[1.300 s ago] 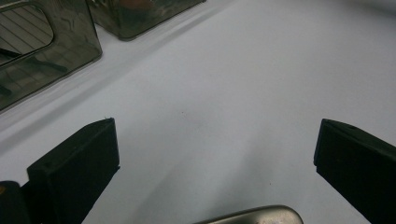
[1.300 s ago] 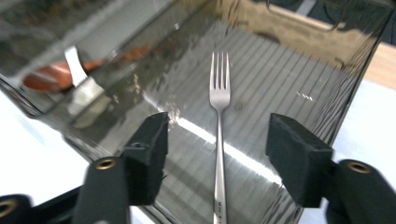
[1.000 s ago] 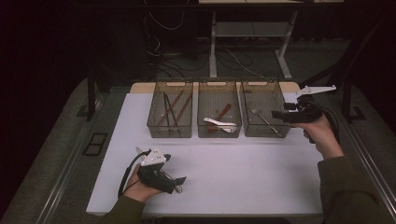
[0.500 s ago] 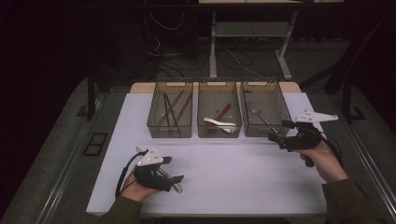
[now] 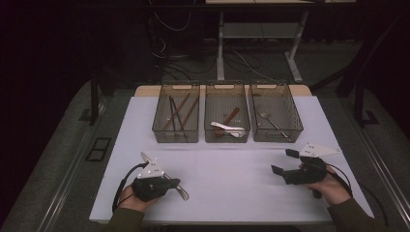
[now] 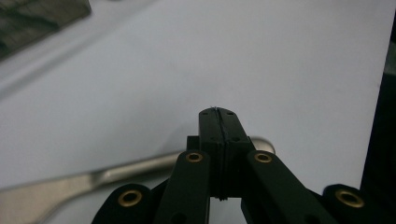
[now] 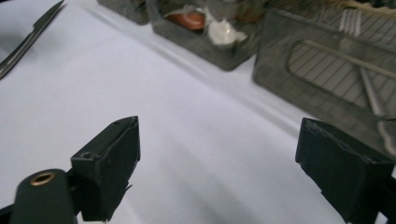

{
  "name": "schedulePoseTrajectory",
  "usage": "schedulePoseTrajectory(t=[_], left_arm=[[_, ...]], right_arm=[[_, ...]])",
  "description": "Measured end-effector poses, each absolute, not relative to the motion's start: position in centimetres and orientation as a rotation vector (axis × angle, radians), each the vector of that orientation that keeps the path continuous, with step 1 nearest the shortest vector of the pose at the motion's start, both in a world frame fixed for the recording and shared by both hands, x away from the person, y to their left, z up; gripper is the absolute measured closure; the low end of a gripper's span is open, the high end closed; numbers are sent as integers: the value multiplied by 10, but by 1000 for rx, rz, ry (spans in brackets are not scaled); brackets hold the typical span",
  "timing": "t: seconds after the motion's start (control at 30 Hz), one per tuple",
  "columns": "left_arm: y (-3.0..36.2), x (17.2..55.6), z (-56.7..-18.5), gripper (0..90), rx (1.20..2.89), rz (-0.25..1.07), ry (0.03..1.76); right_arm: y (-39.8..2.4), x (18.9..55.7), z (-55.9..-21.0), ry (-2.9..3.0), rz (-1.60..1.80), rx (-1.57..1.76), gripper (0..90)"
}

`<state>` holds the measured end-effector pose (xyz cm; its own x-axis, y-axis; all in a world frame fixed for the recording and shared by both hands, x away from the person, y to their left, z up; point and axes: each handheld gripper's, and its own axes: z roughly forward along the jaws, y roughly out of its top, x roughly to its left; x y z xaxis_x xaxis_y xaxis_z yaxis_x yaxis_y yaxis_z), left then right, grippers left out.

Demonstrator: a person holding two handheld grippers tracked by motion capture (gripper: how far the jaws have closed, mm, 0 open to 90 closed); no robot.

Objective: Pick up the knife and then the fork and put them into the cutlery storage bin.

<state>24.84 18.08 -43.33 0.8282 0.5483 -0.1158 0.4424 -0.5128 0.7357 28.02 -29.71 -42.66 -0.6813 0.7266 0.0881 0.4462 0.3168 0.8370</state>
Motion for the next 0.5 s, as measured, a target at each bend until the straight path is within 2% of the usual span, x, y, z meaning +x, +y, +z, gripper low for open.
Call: schedulePoseTrajectory(t=[0.2, 0.5], left_arm=[[184, 247, -442, 891, 2216, 130, 747], [167, 261, -446, 892, 2260, 116, 672]], right_arm=[[-292, 274, -433, 2314, 1316, 1028, 138], [-292, 276, -434, 2313, 1307, 1039, 138]])
